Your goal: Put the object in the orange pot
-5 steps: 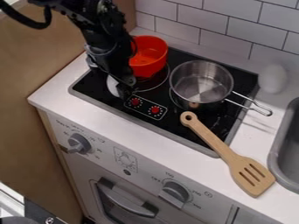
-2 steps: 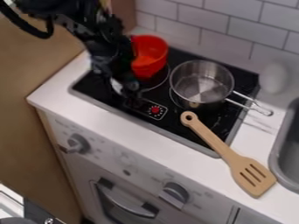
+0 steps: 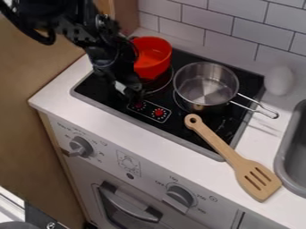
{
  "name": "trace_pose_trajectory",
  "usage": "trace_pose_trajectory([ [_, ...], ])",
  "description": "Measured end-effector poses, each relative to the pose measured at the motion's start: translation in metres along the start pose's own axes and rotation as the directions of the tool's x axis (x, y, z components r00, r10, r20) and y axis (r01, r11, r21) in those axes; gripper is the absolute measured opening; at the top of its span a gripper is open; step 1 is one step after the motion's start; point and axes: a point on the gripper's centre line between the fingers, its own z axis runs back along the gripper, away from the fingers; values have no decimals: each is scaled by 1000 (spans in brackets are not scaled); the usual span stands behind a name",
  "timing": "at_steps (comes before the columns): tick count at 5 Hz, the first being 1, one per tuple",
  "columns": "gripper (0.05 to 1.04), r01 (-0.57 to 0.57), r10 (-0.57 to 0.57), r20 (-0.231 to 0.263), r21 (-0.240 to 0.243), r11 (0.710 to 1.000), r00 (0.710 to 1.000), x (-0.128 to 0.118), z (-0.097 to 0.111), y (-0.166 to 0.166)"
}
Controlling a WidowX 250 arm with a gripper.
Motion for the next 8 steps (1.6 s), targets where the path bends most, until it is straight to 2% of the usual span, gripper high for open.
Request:
trace_pose_trajectory([
  [1,740,1,-1,1,4,1000,1000,2,-1,2],
  [2,731,-8,7,-30,-18,1000,1000,0,0,2],
  [3,731,7,-15,-117,-64,998,993,-4,5,2],
  [4,731,-15,-4,-214,-87,996,977,4,23,5],
  [5,731,-52,27,-288,-80,995,957,27,43,9],
  [6,731,-53,23,-284,-99,994,959,59,63,16],
  [7,730,-30,-7,-285,-122,992,959,81,58,25],
  [8,731,-5,-30,-268,-131,991,963,93,41,34],
])
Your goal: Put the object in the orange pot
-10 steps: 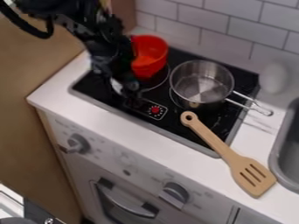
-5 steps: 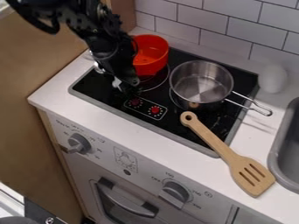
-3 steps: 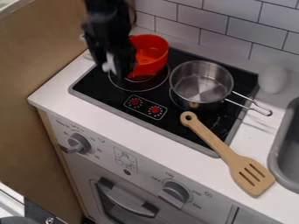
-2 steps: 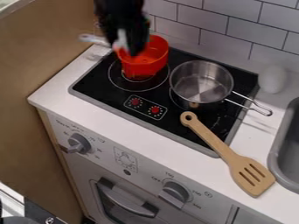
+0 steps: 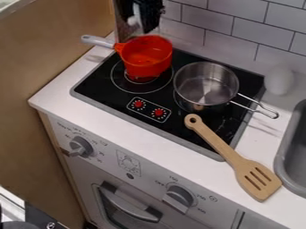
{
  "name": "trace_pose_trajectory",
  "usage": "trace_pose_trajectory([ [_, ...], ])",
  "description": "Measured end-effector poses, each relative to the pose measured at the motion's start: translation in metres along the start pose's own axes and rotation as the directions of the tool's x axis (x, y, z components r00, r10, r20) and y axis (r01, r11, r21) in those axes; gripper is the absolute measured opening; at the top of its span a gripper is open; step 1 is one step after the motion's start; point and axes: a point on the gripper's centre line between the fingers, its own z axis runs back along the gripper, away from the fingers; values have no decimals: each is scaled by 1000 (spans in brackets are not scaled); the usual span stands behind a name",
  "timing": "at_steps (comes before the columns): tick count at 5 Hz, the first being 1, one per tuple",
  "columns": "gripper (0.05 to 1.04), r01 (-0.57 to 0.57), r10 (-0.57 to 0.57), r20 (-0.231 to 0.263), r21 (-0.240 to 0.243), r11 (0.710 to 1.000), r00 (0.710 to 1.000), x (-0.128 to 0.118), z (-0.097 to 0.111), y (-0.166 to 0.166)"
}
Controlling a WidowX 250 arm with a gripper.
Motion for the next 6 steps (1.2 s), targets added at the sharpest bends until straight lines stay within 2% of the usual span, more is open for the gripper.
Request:
trace_pose_trajectory([
  [1,731,24,-24,47,14,1000,999,8,-14,7],
  [3,731,13,-16,77,35,999,997,3,-31,6],
  [4,797,4,-7,87,40,999,996,3,-32,6],
  [5,1001,-7,4,84,35,999,996,2,-34,4],
  [6,999,-25,22,78,29,999,997,2,-34,2],
])
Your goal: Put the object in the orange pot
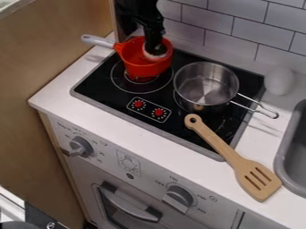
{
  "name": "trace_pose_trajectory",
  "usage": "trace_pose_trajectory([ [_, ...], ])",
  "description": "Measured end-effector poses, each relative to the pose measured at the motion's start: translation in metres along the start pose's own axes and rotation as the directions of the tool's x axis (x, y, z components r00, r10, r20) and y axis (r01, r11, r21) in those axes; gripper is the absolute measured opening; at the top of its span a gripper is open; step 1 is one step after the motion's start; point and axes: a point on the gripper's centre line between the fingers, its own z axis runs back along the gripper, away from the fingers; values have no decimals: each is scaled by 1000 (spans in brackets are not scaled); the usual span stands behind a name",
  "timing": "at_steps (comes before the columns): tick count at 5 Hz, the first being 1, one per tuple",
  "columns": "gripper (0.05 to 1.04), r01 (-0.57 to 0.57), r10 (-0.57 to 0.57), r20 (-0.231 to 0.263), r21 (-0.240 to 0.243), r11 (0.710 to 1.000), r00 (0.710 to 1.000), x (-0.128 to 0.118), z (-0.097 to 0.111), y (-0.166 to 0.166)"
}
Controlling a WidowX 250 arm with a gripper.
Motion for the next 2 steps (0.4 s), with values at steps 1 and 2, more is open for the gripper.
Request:
trace_pose_trajectory([
  [1,999,-9,8,-19,-6,1000,1000,-2,0,-3],
  [2,999,-24,23,-58,-10,1000,998,-6,1,-8],
])
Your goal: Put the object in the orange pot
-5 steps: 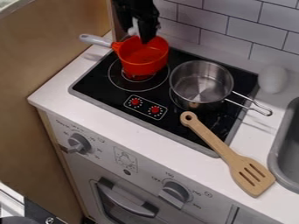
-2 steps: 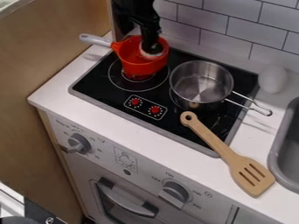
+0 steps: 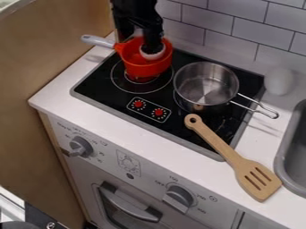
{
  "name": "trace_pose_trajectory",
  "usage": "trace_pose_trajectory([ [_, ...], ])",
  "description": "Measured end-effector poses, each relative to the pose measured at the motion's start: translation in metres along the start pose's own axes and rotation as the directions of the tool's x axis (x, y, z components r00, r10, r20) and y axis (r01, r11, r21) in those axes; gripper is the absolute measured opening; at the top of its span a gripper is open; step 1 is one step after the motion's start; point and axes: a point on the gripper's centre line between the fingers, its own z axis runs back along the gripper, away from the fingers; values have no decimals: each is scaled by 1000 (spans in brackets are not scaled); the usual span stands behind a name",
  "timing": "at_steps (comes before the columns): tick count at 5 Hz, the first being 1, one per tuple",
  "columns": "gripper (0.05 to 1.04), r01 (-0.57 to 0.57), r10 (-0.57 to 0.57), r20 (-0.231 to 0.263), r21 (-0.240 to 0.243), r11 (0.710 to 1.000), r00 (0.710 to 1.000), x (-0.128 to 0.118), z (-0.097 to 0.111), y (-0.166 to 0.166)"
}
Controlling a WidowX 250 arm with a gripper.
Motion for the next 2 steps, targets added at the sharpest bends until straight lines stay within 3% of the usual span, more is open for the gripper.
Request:
trace_pose_trajectory([
  [2,999,-121,121,7,-31,992,993,-10,31,-21],
])
